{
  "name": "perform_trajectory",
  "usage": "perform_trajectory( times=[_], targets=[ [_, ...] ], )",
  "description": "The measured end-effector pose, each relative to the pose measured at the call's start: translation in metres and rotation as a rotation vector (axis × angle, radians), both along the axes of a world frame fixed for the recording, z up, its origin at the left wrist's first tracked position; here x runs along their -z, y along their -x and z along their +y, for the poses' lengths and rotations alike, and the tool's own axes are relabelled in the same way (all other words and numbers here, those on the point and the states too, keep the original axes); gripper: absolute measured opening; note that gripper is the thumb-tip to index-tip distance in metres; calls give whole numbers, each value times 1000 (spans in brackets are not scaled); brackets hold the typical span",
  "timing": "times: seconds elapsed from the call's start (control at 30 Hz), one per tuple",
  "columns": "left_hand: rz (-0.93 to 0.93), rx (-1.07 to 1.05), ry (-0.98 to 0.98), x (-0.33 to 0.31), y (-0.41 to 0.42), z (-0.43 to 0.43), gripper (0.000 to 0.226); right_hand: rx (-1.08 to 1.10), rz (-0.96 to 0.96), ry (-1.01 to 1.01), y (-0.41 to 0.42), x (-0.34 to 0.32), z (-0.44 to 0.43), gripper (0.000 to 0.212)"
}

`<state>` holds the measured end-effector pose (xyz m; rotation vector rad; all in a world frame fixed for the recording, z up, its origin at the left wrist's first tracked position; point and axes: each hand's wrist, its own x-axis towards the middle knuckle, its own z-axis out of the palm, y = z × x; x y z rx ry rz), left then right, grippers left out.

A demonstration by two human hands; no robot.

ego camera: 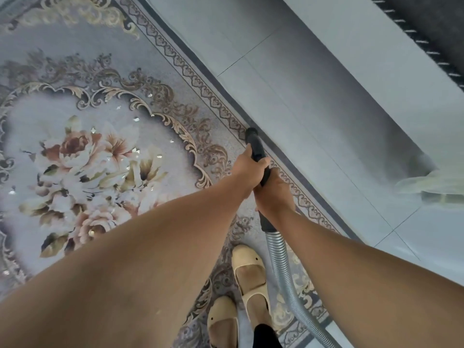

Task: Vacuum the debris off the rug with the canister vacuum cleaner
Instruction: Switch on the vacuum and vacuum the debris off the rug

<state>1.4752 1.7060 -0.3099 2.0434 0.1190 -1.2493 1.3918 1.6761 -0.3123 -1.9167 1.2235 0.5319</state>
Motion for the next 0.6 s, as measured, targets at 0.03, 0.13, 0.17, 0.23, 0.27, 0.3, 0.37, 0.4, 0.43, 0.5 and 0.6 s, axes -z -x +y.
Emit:
perform_trajectory(
  times=[0.03,0.13,0.17,0.23,0.27,0.3,0.37,0.4,0.43,0.5,0.6],
  targets=[
    [-23,-11,-15,-1,-2,7,68,-25,-1,-26,-4,-1,4,19],
    [-120,-143,-68,0,-16,41,62,-127,-51,-165,-23,-5,23,25],
    [-156,-201,-84,-2,-24,58,59,-168,-73,-208,-31,-8,35,32],
    [-207,-285,-91,-4,-36,81,54,-250,-112,-233,-39,-9,51,43],
    [-223,-308,-91,-5,-43,96,50,-291,-143,-227,-45,-10,64,46],
    [-228,-324,-94,-7,-47,103,47,-310,-160,-220,-47,-9,71,46],
    [-217,-347,-112,-8,-58,119,45,-345,-185,-196,-56,-8,87,47],
    [-218,-368,-122,-8,-64,134,43,-385,-186,-176,-63,-7,102,48],
    [-215,-369,-128,-8,-66,135,41,-401,-171,-148,-67,-6,103,49],
    [-209,-398,-148,-6,-70,148,37,-428,-179,-141,-76,-4,115,49],
    [-192,-487,-154,-4,-72,169,38,-506,-200,-142,-82,-2,130,47]
  ],
)
